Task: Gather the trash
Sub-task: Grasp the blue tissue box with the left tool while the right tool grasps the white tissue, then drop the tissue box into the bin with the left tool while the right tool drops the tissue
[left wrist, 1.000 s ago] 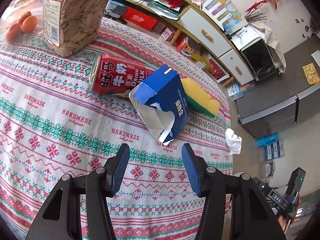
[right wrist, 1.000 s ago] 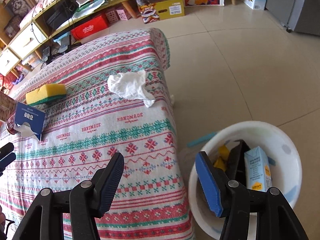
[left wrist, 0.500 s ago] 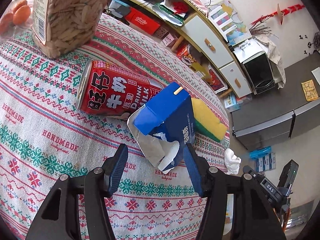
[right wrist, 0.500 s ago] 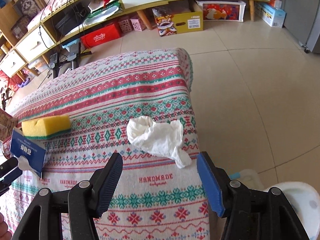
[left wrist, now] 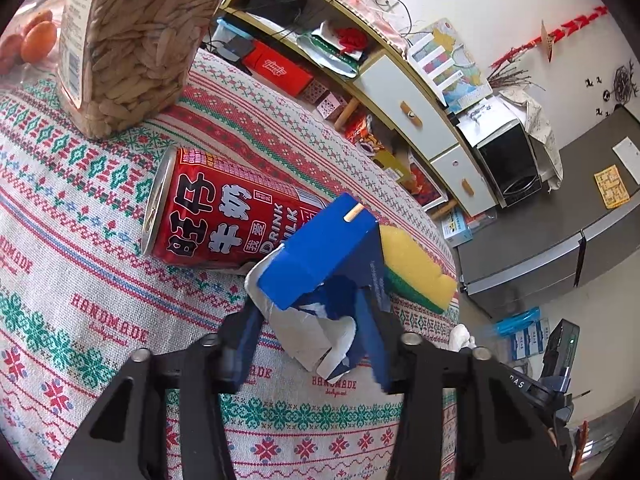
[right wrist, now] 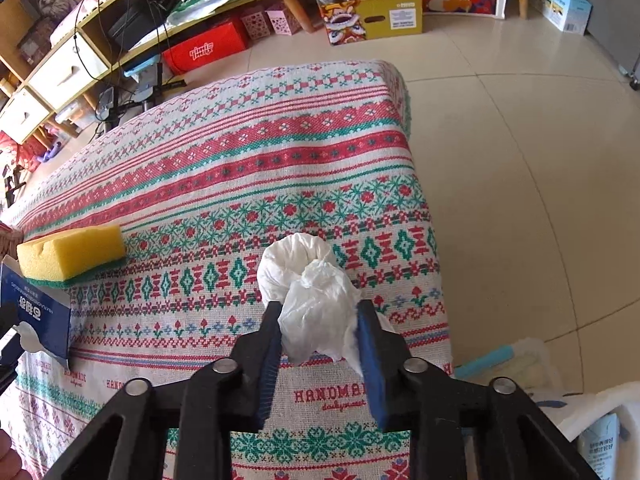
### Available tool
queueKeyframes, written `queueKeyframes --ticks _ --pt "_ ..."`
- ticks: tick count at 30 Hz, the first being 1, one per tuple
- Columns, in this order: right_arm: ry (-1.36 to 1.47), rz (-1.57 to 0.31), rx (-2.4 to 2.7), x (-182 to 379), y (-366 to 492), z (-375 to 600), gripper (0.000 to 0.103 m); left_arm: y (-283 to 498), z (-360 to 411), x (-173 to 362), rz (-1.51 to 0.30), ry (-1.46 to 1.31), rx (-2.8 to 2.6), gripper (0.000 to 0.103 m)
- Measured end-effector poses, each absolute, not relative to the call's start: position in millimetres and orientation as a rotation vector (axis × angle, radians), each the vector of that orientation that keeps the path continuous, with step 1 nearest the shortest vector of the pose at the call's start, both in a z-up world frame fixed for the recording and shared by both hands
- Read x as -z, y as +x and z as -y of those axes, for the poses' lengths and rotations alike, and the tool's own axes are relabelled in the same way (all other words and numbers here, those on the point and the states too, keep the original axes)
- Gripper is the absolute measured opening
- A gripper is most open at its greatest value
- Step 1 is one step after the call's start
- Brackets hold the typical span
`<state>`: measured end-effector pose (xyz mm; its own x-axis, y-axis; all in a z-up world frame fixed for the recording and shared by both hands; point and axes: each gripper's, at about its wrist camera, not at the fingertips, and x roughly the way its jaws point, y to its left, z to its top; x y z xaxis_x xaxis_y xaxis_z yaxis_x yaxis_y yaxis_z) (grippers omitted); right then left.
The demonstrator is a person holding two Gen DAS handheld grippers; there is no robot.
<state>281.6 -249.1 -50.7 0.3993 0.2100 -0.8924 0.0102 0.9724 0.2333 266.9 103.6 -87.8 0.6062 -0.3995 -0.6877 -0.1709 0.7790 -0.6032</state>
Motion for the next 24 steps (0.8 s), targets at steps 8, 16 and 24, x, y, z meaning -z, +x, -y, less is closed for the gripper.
queueKeyframes --ticks 8,16,24 --pt "0.251 -1.156 -0.181 37.4 273.5 237.0 0.009 253.4 -96.2 70.9 -0.904 -0.606 0.151 0.001" --pt "0.289 -1.129 -0.21 21.9 262.1 243.0 0.008 229.4 -97.5 53.0 -0.889 -0.584 0.153 0.001" --pt "0.314 -1.121 -0.215 10.0 247.9 251.4 0.008 195.3 -78.8 24.2 -0.919 -0.483 0.154 0.001"
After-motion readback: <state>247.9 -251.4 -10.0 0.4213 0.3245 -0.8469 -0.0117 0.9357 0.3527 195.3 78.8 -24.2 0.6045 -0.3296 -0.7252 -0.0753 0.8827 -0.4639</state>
